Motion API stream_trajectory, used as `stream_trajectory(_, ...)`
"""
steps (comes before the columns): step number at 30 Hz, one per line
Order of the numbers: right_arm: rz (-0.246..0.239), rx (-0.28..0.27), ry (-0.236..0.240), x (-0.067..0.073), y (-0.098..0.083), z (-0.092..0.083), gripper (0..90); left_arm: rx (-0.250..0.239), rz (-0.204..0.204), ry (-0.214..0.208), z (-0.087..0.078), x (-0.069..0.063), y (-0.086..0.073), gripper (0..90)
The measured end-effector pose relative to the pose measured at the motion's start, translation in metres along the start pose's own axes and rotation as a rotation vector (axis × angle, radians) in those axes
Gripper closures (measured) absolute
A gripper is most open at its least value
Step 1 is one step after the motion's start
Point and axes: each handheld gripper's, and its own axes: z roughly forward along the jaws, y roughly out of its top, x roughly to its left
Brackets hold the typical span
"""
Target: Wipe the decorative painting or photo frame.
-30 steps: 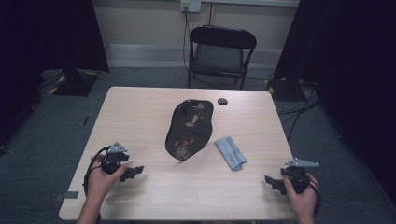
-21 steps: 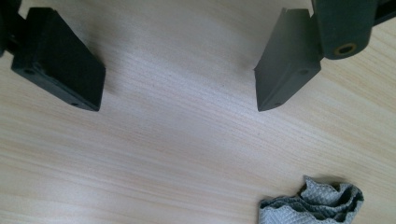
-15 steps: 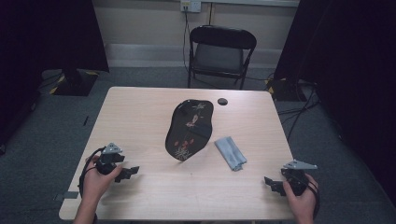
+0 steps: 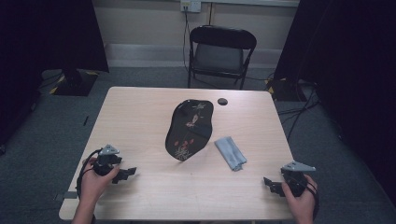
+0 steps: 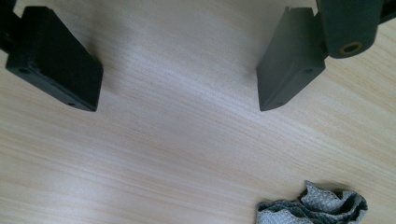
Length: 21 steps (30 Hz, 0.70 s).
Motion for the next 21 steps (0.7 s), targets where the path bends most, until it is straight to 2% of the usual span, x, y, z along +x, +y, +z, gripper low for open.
stream_trajectory(15, -0.002, -0.032, -0.005, 0.0005, -0.0031, 0.0011, 13.6, -0.005, 0.02, 0.013, 0.0028, -0.0013, -0.0012, 16.7)
stream_trajectory(21, -0.012, -0.042, 0.003, -0.0006, -0.0033, 0.0026, 12.7, -0.013, 0.046, 0.024, 0.004, -0.0007, -0.0019, 16.6)
